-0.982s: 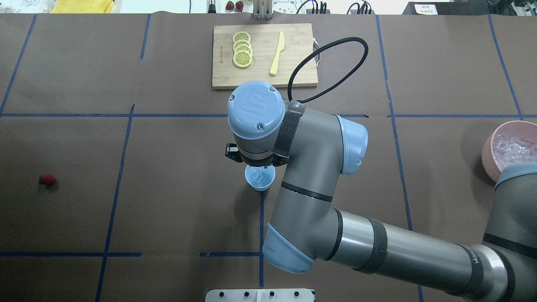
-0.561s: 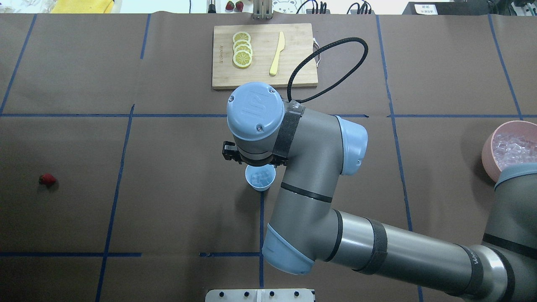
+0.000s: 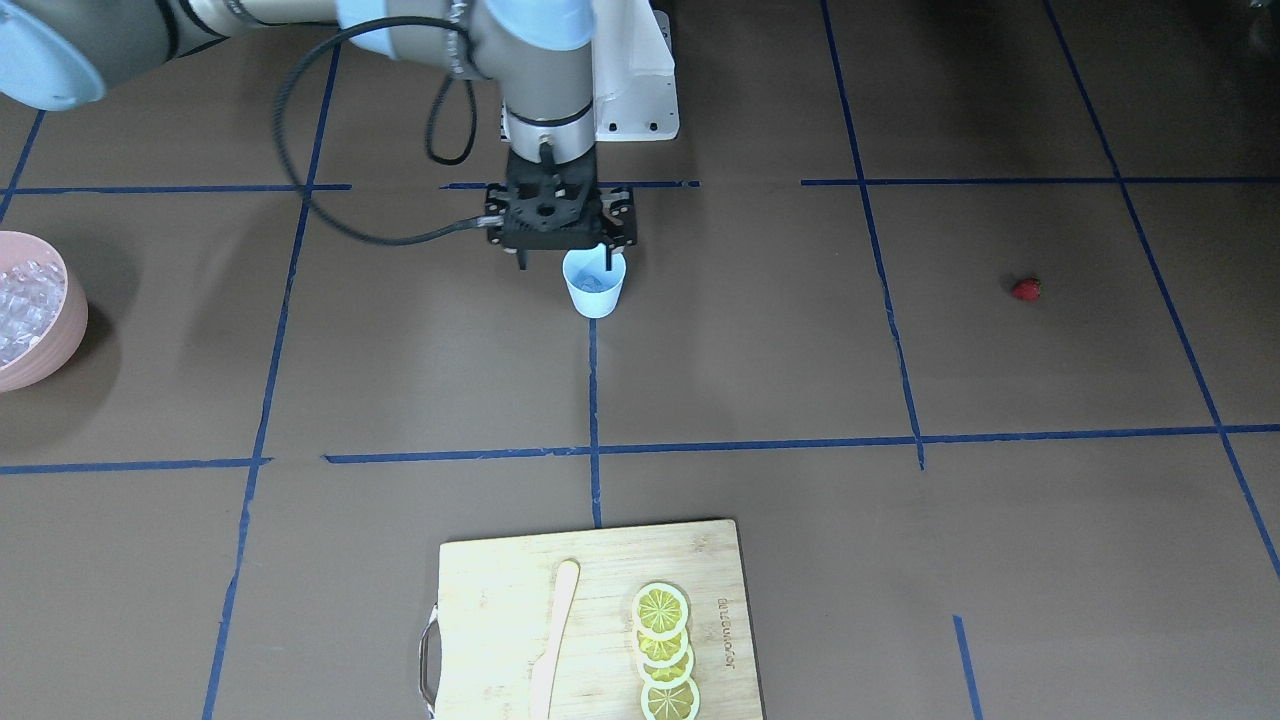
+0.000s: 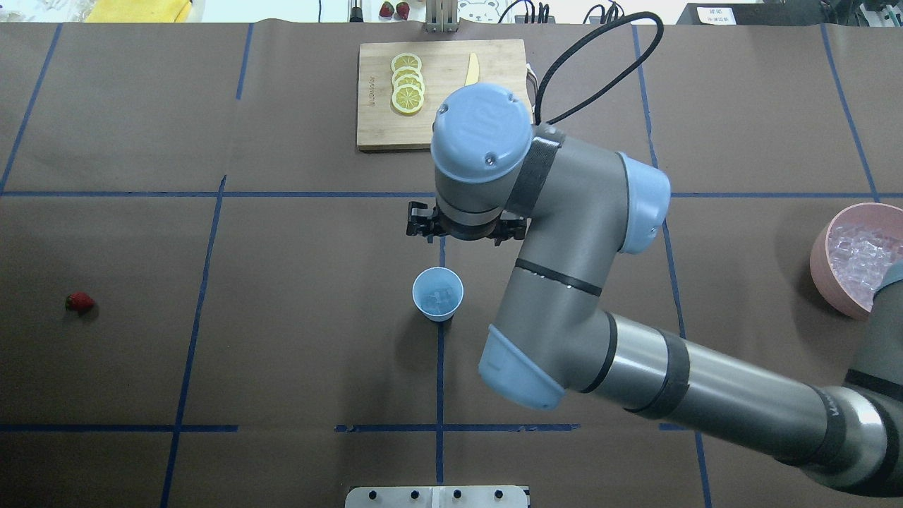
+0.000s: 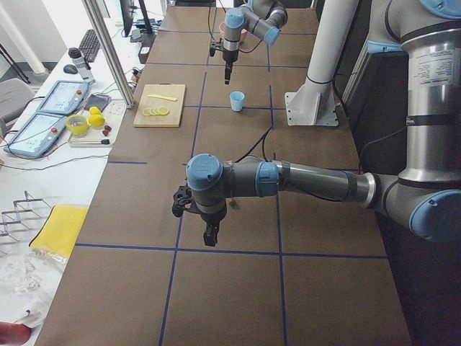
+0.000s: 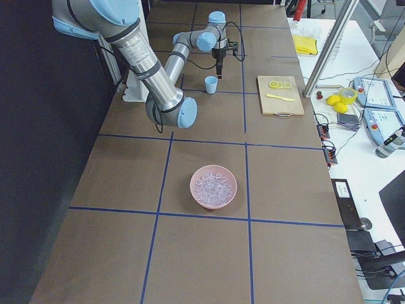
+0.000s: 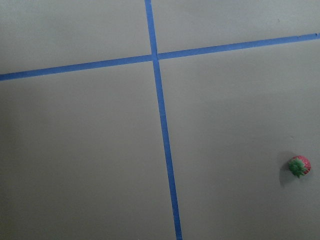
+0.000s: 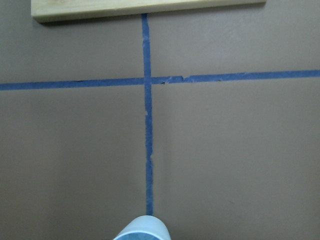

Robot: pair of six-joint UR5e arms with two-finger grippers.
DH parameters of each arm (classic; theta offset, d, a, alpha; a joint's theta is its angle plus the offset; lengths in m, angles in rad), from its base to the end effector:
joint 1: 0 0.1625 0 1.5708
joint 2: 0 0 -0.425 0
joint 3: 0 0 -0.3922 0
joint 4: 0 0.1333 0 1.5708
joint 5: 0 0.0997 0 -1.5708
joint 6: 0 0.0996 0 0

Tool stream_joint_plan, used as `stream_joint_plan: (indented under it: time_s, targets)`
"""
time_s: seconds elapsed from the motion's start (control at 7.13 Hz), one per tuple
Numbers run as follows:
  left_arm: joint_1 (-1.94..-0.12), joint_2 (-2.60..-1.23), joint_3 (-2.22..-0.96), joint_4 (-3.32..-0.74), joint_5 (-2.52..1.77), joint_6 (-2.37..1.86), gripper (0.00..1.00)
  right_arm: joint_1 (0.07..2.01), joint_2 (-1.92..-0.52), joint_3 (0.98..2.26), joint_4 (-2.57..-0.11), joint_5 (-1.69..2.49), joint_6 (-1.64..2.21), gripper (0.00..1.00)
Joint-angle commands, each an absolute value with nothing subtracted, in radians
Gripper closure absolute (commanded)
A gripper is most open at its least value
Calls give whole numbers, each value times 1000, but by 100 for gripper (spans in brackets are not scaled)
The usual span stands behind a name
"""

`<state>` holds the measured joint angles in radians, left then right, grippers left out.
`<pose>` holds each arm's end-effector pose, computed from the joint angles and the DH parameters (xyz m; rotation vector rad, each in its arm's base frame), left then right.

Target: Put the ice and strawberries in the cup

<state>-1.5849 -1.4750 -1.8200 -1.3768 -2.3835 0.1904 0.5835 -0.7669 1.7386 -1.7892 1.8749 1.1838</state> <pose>-0.0672 -0.4429 0.5981 0.0449 0.8131 0.1500 -0.4979 -0.4527 0.1346 0.0924 -0.7959 0.0714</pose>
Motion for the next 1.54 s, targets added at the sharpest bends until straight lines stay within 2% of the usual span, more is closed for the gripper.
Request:
stream_joint_plan:
  time_s: [0.0, 0.56, 0.84, 1.12, 1.4]
  targets:
    - [-1568, -1482, -1856, -1379, -2384, 189, 0, 791, -878, 1798, -1786, 2050, 961, 1]
    - [-1566, -1490, -1855, -1543, -2381, 181, 0, 1194, -1225, 1830, -1782, 2271, 272, 1]
    - [-1563, -1534, -1847, -1543, -2388, 184, 0, 1360, -1404, 1830, -1781, 2309, -40, 1]
    - [-1563, -1534, -1844, -1548, -2476, 184, 0, 1504, -1539, 1810, -1781, 2306, -278, 1]
    - [-1557, -1534, -1867, -1548, -2471, 180, 0, 1593, -1639, 1802, -1781, 2307, -319, 1]
